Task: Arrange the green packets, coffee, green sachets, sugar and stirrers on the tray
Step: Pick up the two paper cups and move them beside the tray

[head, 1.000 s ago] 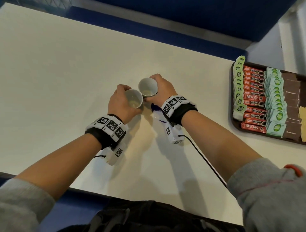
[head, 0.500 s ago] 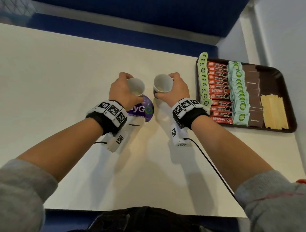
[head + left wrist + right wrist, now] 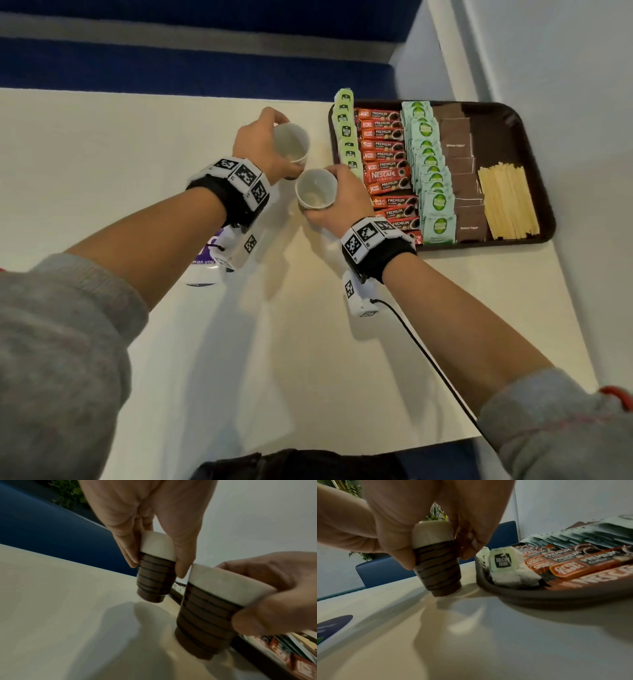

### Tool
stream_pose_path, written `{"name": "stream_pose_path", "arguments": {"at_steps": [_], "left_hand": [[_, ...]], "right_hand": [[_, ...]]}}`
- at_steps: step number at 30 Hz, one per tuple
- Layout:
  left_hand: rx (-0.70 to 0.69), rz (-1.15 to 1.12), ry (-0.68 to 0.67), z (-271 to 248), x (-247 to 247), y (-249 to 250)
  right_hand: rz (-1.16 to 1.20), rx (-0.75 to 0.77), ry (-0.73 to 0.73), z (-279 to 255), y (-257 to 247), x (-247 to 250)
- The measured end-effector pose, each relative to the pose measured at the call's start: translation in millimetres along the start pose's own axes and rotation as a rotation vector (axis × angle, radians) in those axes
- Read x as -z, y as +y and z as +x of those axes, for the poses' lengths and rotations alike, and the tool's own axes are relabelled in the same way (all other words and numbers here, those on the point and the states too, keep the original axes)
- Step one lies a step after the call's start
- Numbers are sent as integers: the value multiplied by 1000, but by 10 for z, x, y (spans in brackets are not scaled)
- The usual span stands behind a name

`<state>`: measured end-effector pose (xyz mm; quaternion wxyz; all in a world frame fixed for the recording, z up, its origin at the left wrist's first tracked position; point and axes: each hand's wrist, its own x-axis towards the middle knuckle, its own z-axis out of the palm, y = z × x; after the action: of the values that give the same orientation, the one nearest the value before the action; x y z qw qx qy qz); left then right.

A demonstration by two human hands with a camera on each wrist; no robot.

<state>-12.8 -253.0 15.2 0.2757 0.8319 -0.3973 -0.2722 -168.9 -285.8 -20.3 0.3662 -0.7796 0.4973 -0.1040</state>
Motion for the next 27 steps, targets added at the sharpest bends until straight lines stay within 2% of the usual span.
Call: {"name": "stream_pose_path", "arguments": {"at_steps": [7, 16, 27], "left_hand": [[-22, 43, -56, 223, -131, 90], [-73, 93, -89, 263, -200, 129], [-11, 20, -92, 187, -143, -58]], "right_hand": [[10, 16, 25, 30, 81, -50], [16, 34, 33, 12, 98, -50], [48, 48, 5, -24, 63, -16]]}}
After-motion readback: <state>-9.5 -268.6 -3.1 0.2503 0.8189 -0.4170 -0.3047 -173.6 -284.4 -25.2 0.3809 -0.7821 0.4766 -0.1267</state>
